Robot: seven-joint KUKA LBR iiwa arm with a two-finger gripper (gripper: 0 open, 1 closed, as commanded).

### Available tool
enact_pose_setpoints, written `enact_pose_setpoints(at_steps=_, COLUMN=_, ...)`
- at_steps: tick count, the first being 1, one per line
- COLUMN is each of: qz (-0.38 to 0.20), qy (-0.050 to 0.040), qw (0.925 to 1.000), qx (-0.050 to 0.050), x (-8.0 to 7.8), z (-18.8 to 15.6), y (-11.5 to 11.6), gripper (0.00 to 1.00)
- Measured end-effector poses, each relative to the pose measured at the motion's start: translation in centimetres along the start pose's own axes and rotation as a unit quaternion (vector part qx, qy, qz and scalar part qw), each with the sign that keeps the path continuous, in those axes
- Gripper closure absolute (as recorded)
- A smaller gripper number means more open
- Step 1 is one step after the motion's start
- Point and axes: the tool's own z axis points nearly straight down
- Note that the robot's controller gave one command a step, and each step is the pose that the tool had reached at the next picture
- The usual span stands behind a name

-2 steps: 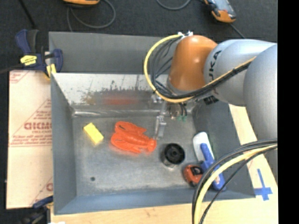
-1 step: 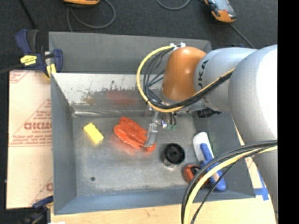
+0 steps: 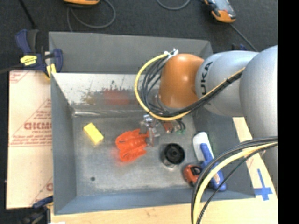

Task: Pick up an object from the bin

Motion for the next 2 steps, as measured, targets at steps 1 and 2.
enact_pose_setpoints(at_steps=1, qz=0.0, qy=0.0, qw=1.0, qx=0.0, x=0.0, z=0.0, y=0.0, gripper=1.0)
enact_pose_setpoints(at_steps=2, qz=-0.009, qy=-0.0009, qw=1.0, qx=0.001, x=-0.4, z=-12.9, y=-1.7, gripper=1.0)
